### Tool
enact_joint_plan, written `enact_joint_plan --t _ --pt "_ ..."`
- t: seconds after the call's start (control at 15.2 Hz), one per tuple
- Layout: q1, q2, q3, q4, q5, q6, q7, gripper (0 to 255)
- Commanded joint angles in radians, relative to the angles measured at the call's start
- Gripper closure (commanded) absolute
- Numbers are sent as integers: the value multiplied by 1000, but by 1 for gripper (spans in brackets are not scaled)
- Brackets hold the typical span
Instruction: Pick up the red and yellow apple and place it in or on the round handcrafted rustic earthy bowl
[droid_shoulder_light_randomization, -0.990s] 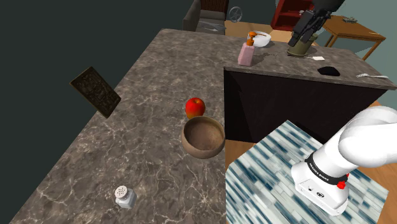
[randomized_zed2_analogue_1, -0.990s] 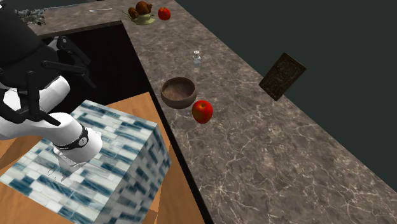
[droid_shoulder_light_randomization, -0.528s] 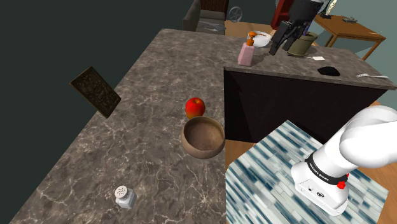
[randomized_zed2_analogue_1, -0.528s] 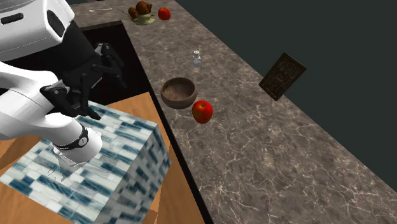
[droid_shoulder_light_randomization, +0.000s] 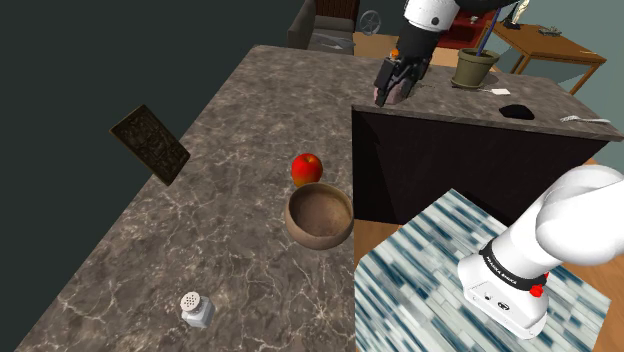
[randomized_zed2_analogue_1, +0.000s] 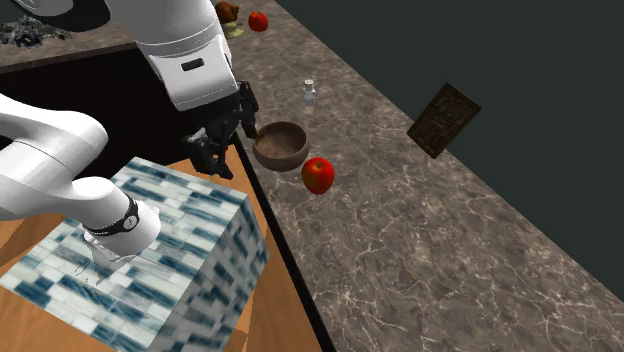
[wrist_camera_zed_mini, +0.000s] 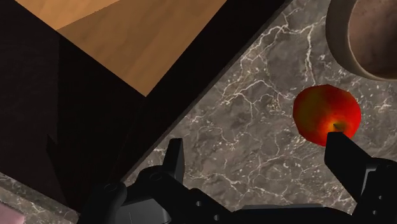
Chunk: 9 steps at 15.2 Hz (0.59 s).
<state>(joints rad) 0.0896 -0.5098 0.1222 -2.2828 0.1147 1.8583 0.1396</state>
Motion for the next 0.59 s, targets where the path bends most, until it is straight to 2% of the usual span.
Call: enact_joint_plan --t 0.0,0.53 --pt "10 59 29 17 7 36 30 0" --pt "45 318 131 132 -3 150 152 0"
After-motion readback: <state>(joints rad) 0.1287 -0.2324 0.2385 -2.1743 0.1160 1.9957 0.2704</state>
